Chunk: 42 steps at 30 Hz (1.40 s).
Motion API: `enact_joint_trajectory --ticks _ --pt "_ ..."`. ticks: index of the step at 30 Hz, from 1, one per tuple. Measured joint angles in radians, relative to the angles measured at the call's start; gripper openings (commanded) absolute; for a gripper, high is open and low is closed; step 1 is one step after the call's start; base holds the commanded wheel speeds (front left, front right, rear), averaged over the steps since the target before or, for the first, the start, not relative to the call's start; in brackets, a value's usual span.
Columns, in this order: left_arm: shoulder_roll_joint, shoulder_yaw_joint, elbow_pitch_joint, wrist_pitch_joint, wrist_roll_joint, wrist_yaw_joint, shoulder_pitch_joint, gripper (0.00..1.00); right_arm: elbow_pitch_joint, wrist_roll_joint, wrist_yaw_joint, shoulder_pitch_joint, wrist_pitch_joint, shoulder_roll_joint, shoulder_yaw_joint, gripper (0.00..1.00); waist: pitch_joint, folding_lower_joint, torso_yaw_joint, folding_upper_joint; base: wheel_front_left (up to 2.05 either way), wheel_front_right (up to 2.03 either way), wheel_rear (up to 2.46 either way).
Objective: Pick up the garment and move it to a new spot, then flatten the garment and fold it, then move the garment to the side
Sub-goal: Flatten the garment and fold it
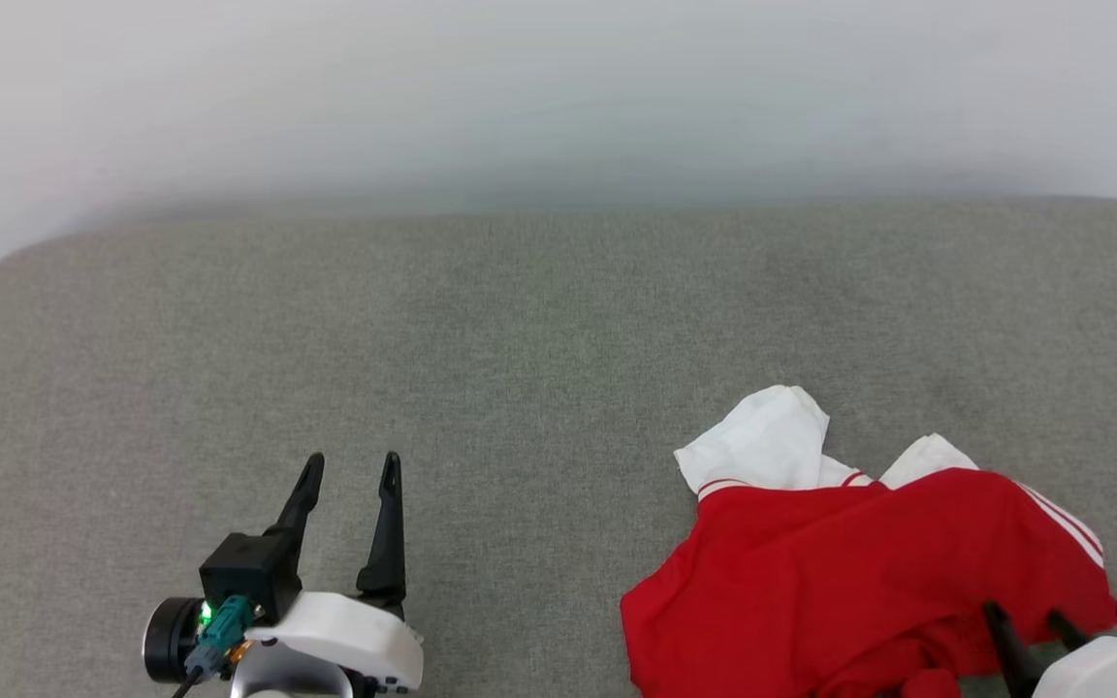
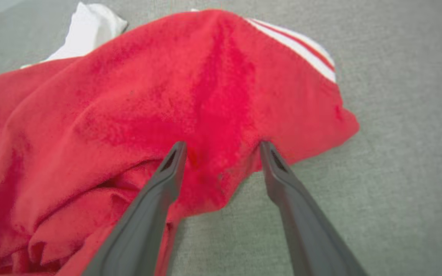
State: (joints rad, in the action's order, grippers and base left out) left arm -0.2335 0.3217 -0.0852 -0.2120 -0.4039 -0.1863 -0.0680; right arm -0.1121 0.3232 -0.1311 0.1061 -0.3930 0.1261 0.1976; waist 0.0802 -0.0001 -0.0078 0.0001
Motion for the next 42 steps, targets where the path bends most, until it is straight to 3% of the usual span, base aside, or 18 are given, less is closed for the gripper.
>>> enact_joint_trajectory --ticks 7,18,32,36,42 --pt "-0.020 0.002 -0.001 0.036 -0.012 -0.012 0.046 1.00 0.120 -0.085 0.000 0.026 0.247 -0.020 -0.052 1.00 -0.076 -0.0001 -0.007 0.0000 0.00 0.00 0.00" --pt "-0.037 0.043 -0.012 0.119 -0.013 0.011 -0.001 1.00 0.254 -0.115 0.000 0.020 0.296 -0.022 -0.163 1.00 -0.085 -0.0001 -0.065 0.0000 0.00 0.00 0.00" --pt "0.029 0.231 -0.270 0.495 -0.045 0.257 -0.481 1.00 0.343 -0.121 0.000 -0.094 0.324 -0.034 -0.237 1.00 0.091 0.0001 -0.178 0.0000 0.00 0.00 0.00" --pt "0.028 0.293 -0.361 0.634 -0.067 0.296 -0.572 1.00 0.339 -0.113 0.000 -0.111 0.332 -0.038 -0.252 1.00 0.137 0.0001 -0.211 0.0000 0.00 0.00 0.00" --pt "0.021 0.422 -0.440 0.826 -0.112 0.315 -0.667 1.00 0.328 -0.105 0.000 -0.122 0.343 -0.048 -0.258 1.00 0.194 0.0002 -0.248 0.0000 0.00 0.00 0.00"
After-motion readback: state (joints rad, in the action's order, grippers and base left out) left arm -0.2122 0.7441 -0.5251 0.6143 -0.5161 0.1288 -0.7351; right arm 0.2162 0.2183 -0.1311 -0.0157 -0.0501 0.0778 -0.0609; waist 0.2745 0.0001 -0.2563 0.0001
